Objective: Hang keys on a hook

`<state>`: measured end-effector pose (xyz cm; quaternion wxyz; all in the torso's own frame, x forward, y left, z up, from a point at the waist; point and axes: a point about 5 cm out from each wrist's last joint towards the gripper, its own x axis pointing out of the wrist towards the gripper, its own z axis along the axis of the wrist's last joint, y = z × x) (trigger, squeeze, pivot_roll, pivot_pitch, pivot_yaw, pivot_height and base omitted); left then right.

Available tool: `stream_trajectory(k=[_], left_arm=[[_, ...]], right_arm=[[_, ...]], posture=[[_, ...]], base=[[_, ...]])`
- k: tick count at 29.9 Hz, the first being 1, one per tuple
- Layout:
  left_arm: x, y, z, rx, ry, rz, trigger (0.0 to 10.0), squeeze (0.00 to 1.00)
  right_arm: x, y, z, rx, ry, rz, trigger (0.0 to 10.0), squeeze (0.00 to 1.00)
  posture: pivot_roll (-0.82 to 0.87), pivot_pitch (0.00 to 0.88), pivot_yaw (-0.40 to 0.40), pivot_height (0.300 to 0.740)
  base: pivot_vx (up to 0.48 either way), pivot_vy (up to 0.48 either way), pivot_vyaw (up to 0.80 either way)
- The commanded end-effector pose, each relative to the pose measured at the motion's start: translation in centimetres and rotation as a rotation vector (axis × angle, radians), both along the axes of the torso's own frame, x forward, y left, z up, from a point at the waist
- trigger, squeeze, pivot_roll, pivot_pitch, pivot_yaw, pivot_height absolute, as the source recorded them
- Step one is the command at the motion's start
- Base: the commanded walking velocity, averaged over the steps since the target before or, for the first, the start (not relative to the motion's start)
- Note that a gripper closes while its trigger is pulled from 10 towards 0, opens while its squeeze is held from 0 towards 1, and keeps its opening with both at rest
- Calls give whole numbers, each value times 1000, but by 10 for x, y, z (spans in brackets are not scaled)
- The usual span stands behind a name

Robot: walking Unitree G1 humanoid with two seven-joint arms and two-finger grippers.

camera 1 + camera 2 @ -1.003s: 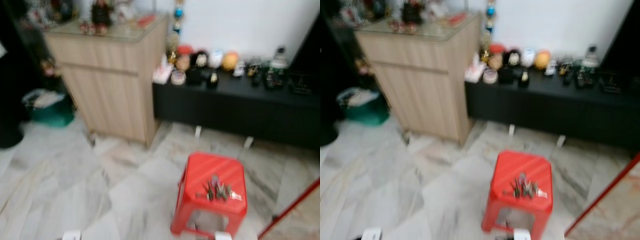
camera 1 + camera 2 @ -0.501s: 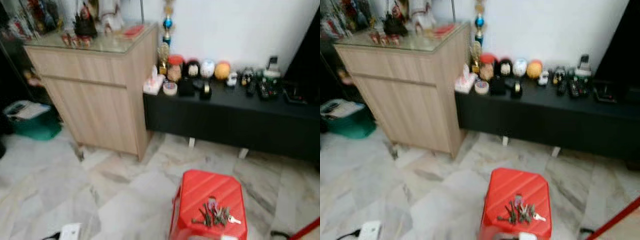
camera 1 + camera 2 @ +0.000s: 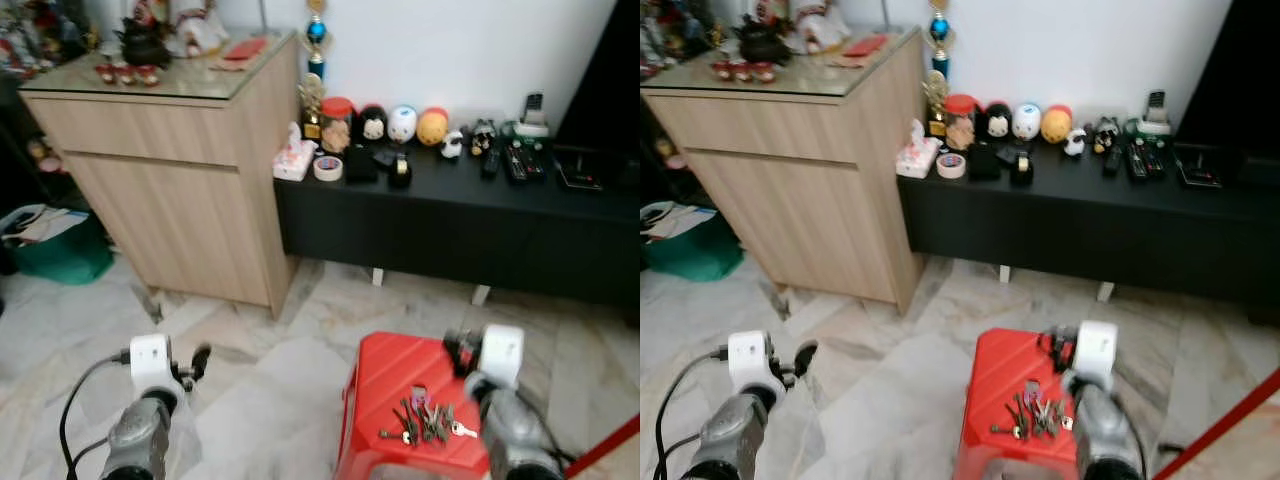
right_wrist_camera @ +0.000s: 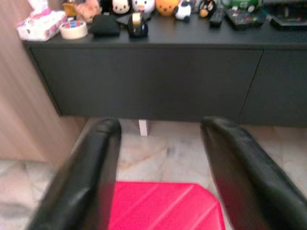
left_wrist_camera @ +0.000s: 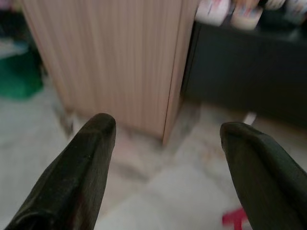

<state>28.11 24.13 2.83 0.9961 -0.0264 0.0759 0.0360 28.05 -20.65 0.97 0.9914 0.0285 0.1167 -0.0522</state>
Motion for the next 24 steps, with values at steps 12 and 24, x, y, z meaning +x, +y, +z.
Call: stream_trajectory(k=[12,24], left_arm=[[-30,-22,-6,0,-95,-36,10000,0],[-25,-18,-2,21,-81,-33,10000,0]], right_arm=[[-26,-6,-3,-67,-65,109,10000,0],[-24,5,-11,-72,14,100,10000,0]], posture=[[10,0,-37,727],[7,0,-30,727]], base=[[0,0,0],[0,0,0]])
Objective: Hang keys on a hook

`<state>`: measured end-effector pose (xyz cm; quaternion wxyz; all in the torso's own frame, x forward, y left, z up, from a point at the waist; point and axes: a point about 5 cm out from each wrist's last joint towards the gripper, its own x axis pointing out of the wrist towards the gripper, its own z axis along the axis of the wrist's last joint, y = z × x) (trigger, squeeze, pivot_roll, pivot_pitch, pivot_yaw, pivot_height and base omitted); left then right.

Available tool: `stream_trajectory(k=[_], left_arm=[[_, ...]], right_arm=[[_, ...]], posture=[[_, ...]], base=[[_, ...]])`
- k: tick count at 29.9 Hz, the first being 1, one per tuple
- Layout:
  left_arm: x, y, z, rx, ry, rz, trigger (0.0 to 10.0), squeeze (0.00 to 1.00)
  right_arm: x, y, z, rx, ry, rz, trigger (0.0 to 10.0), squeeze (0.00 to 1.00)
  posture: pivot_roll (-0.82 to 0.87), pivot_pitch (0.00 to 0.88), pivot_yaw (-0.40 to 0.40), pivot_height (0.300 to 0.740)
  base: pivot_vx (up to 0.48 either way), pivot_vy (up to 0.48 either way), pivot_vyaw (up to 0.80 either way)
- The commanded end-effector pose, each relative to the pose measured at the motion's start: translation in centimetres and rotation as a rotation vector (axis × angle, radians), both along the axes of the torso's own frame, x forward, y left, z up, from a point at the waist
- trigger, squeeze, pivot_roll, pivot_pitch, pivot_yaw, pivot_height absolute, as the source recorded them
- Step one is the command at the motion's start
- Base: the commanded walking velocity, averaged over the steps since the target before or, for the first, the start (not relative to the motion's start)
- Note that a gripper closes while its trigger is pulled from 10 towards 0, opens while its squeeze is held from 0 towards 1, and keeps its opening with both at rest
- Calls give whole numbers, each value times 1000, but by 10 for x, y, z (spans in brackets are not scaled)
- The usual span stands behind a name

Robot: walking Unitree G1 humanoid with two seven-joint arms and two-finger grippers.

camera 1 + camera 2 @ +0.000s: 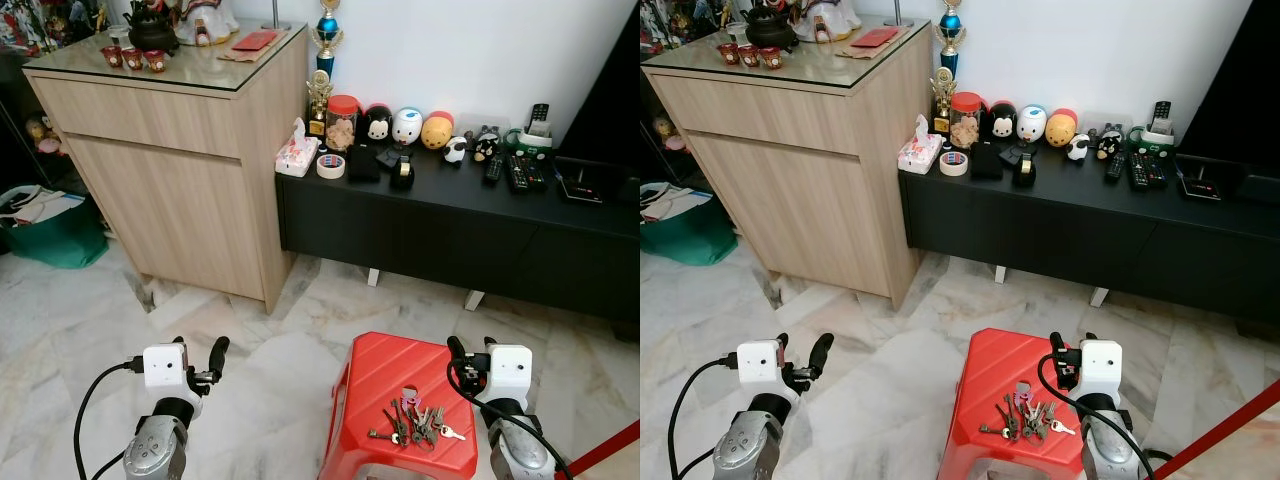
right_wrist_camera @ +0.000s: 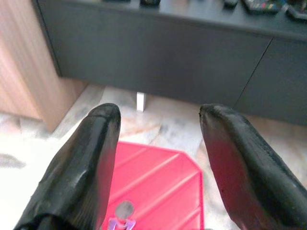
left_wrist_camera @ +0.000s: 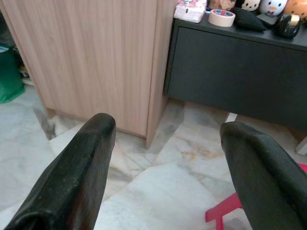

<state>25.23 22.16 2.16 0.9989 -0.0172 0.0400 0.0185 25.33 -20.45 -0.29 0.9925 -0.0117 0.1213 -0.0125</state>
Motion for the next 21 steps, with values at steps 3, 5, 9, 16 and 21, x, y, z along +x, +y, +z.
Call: stream_trajectory(k=[3,5,9,16,21], left_arm=[[3,3,5,2,-8,6,10000,0],[3,3,5,0,-7,8,10000,0],[2,0,1,-2,8,2,10000,0],[0,0,-3,-16,31,30,10000,0],[-2,1,-7,-27,54,40,10000,0]], right_arm=[[3,5,1,-7,6,23,10000,0],[3,4,0,7,12,4,10000,0],[3,1,0,4,20,2,10000,0],[-2,-2,-6,20,47,-22,10000,0],[-8,-5,-15,41,110,-57,10000,0]], posture=[[8,0,-31,715],[12,0,-34,705],[2,0,-36,670],[8,0,-46,645],[8,0,-46,645]], base=[[0,0,0],[0,0,0],[0,0,0],[0,0,0],[0,0,0]])
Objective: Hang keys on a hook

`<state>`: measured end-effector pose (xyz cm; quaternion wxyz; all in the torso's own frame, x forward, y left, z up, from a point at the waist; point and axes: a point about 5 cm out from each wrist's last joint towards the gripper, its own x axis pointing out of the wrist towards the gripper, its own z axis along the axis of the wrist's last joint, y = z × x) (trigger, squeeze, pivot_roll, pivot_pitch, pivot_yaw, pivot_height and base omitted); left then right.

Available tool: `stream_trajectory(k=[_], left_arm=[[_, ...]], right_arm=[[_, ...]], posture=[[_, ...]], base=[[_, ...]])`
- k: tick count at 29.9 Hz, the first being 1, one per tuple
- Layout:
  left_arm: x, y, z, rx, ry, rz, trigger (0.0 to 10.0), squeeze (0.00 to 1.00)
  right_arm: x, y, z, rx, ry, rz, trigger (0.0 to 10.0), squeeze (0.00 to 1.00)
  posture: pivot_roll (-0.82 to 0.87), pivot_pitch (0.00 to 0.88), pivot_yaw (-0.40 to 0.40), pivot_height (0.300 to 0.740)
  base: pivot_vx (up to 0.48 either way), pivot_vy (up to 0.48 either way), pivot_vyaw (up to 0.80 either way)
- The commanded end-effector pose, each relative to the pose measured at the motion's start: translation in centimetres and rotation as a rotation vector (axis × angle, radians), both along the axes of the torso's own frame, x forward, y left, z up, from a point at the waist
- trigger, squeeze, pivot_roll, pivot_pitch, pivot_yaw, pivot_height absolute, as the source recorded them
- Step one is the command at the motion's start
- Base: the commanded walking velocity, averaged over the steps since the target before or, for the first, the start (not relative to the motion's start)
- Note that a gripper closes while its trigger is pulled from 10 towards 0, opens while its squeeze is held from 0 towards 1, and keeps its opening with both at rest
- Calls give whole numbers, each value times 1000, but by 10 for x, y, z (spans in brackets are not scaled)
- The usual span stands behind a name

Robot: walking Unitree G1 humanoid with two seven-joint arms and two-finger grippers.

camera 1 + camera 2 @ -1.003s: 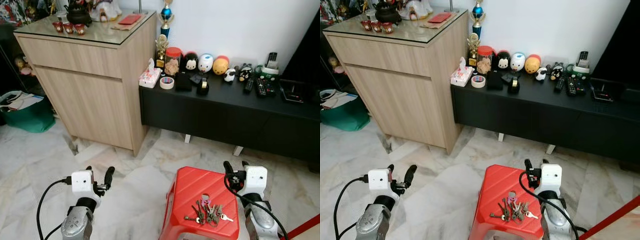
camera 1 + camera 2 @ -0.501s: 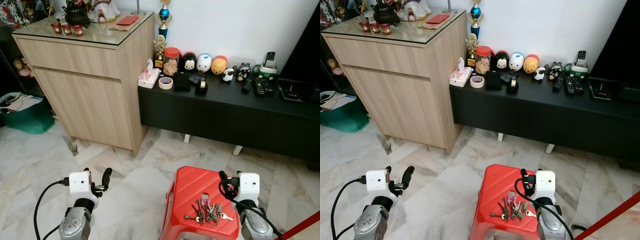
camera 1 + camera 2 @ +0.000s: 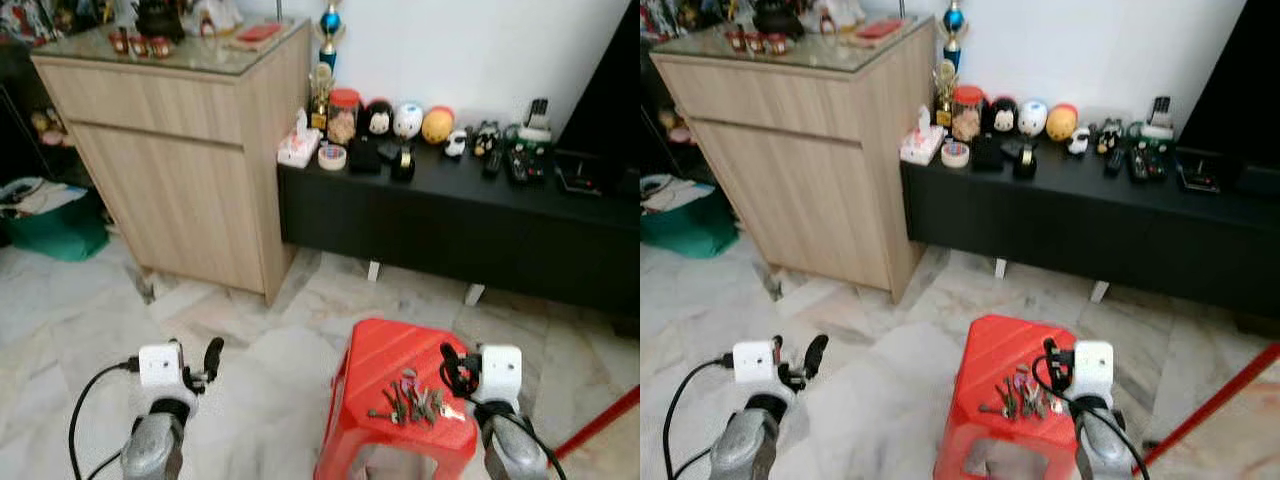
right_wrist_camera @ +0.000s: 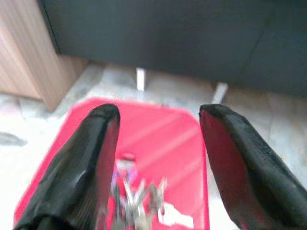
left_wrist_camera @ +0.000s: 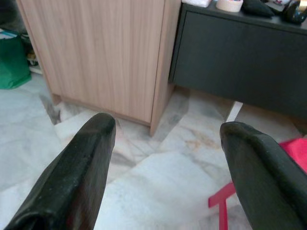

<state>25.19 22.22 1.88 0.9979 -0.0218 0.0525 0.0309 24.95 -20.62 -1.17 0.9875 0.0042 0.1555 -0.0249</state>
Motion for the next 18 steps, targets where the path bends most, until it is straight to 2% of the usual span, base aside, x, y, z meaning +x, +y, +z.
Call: stream_trajectory(k=[1,13,18], left_arm=[[-2,0,-5,-18,29,16,10000,0],[-1,3,-6,-23,48,40,10000,0],[1,3,-5,-32,48,36,10000,0]], right_arm=[[-5,-4,-6,12,42,-27,10000,0],[-11,-1,-16,1,107,-12,10000,0],[-11,1,-16,17,115,-5,10000,0]], posture=[[8,0,-46,645],[12,0,-37,645],[9,0,-31,645]], base=[[0,0,0],[0,0,0],[0,0,658]])
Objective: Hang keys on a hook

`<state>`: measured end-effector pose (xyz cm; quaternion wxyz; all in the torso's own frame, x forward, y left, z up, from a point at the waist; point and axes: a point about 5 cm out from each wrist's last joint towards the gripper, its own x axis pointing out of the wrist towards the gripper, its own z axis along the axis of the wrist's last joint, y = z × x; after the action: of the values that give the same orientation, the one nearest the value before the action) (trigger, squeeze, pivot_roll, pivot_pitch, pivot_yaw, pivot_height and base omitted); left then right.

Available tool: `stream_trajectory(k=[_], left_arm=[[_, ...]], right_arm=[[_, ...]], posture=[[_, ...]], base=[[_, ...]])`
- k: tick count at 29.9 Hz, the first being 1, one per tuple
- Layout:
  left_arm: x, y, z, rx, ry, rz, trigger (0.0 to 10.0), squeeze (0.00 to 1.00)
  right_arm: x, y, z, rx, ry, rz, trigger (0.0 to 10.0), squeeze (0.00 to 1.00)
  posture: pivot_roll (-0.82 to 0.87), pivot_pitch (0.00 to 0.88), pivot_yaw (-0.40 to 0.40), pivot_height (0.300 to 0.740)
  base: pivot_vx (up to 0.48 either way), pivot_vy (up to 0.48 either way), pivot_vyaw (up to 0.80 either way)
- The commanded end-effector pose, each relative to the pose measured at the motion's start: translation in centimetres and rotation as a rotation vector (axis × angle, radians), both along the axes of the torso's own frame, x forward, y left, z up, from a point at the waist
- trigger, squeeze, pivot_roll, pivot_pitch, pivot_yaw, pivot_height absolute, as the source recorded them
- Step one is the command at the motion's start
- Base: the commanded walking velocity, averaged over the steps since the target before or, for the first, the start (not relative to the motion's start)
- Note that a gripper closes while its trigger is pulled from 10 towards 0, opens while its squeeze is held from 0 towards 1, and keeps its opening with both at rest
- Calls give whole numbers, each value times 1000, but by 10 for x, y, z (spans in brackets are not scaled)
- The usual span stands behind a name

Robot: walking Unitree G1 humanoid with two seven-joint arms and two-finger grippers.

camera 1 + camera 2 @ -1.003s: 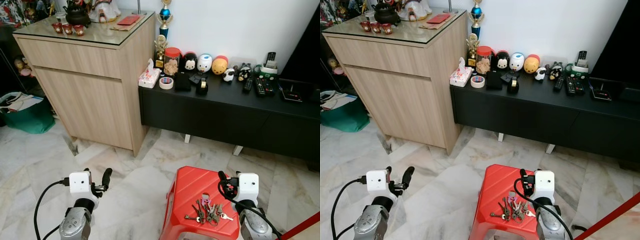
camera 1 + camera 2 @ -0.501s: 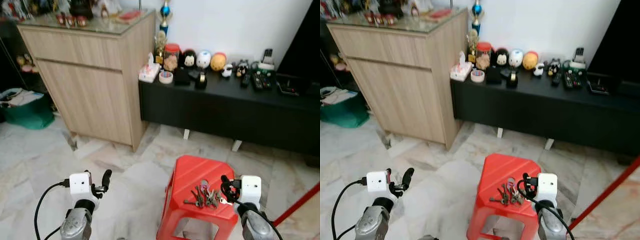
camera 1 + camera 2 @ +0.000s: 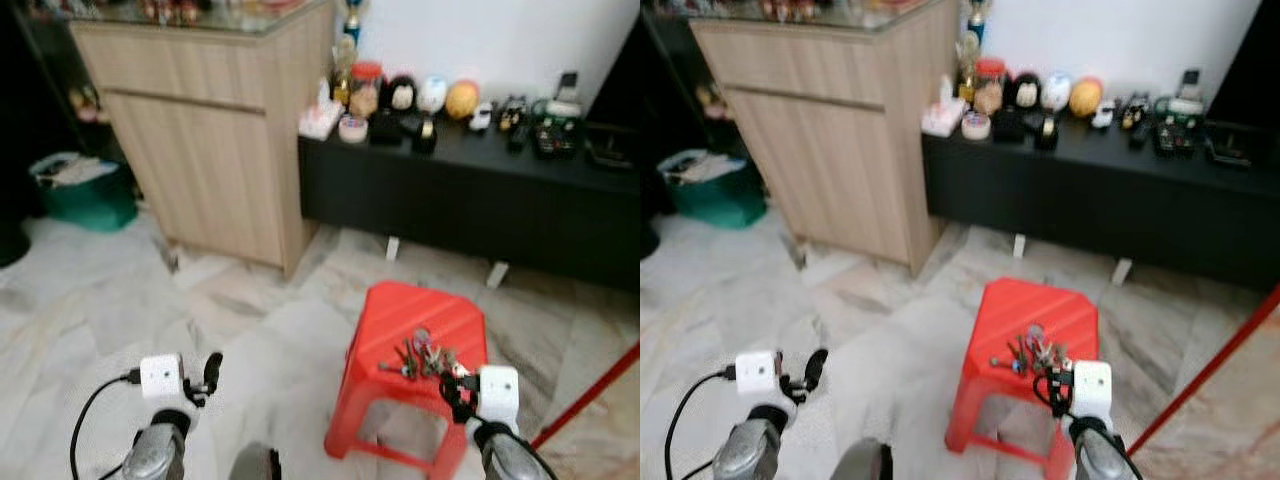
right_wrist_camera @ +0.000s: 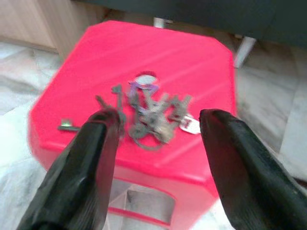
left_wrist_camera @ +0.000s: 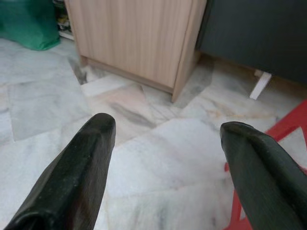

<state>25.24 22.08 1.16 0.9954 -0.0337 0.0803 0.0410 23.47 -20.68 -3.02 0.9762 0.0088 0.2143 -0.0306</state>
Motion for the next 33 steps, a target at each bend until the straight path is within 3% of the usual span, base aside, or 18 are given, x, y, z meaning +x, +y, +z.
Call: stream_trajectory(k=[1,9,13,33], left_arm=[[0,4,2,-9,-7,14,10000,0],[-1,8,-1,-10,11,30,10000,0],[-2,7,-2,1,24,9,10000,0],[0,8,0,2,16,3,10000,0]], right_arm=[[4,1,2,10,-2,7,10000,0],[-3,2,-5,9,37,18,10000,0],[-6,2,-6,-5,37,4,10000,0],[-2,-1,-5,7,43,-49,10000,0]], posture=[[8,0,-30,645],[2,0,-22,645],[9,0,-24,645],[18,0,-31,645]], base=[[0,0,0],[120,0,0],[120,0,734],[188,0,35]])
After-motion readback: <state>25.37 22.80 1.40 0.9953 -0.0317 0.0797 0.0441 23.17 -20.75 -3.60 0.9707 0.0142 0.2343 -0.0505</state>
